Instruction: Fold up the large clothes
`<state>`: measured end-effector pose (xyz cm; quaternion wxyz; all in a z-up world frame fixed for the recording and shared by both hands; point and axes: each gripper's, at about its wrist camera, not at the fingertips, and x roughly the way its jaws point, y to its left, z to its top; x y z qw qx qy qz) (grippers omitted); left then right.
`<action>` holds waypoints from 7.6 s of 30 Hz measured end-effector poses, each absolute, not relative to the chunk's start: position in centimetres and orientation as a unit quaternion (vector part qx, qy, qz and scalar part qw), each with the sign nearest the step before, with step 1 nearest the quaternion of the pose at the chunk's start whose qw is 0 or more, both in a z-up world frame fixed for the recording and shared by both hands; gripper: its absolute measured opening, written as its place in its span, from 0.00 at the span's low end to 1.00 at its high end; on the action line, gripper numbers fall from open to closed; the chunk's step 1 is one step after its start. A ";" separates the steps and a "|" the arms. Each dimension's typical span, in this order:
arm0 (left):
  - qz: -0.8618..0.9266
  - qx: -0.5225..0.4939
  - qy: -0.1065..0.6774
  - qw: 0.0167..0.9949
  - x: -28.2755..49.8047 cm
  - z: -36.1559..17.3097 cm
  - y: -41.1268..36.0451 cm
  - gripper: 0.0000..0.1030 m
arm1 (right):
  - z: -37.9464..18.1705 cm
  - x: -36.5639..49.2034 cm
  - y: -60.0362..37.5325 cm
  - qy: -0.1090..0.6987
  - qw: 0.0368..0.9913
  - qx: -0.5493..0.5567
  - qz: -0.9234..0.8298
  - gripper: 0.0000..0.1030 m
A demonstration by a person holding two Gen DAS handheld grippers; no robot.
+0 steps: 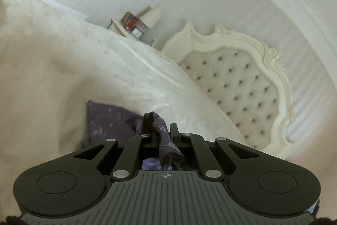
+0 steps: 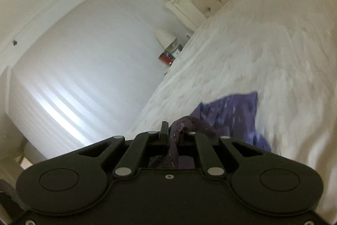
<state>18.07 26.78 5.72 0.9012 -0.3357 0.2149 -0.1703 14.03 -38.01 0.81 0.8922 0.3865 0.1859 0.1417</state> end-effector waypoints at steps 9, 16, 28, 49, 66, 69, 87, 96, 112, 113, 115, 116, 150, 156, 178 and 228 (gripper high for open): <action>-0.130 -0.307 0.222 0.916 24.3 4.7 25.2 0.07 | 0.0 22.8 -37.3 0.195 0.908 0.357 0.097 0.12; -0.101 -0.274 0.255 0.922 28.6 2.4 24.3 0.07 | -3.5 28.4 -37.8 0.236 0.900 0.362 0.051 0.12; -0.086 -0.317 0.298 0.896 32.2 -1.3 24.9 0.16 | -7.2 32.5 -37.8 0.262 0.892 0.365 0.046 0.34; -0.060 -0.182 0.287 0.939 29.8 2.1 23.5 1.00 | -3.3 29.3 -32.4 0.240 0.949 0.187 0.086 0.88; -0.211 0.154 0.299 0.918 23.3 -1.5 8.6 1.00 | -5.8 25.2 -19.9 0.293 0.930 -0.103 0.196 0.86; -0.179 0.128 0.343 0.913 26.5 -2.8 9.1 1.00 | -6.6 27.5 -19.9 0.313 0.928 -0.102 0.174 0.86; -0.059 -0.013 0.375 0.925 36.9 -4.9 16.2 1.00 | -9.3 37.3 -26.5 0.331 0.941 0.066 0.021 0.95; -0.055 -0.074 0.346 0.934 36.5 -6.8 18.3 1.00 | -11.0 36.1 -27.7 0.295 0.951 0.092 0.008 0.96; -0.091 -0.111 0.376 0.915 29.1 -3.4 23.0 1.00 | -7.4 29.1 -32.0 0.310 0.936 0.155 0.053 0.99; -0.096 -0.121 0.381 0.912 28.3 -3.4 23.6 1.00 | -7.2 28.1 -32.4 0.308 0.936 0.160 0.049 0.99; -0.103 -0.139 0.394 0.903 26.7 -3.9 24.6 1.00 | -7.1 26.3 -33.5 0.318 0.931 0.173 0.043 0.99; -0.105 -0.145 0.401 0.898 25.9 -4.2 25.0 1.00 | -7.3 25.5 -34.1 0.324 0.927 0.183 0.042 0.99; -0.148 -0.235 0.384 0.880 27.5 -7.2 22.8 0.34 | -12.9 25.3 -34.5 0.338 0.877 0.326 0.104 0.59; -0.165 -0.225 0.376 0.884 26.3 -5.0 22.4 0.19 | -11.3 24.4 -34.1 0.352 0.870 0.331 0.101 0.37; -0.223 -0.255 0.404 0.850 12.7 -4.0 29.3 0.19 | -8.0 6.6 -32.0 0.424 0.834 0.331 0.127 0.26; -0.180 -0.052 0.327 0.926 12.4 -1.5 14.5 1.00 | -10.2 12.0 -31.9 0.418 0.856 0.275 0.134 1.00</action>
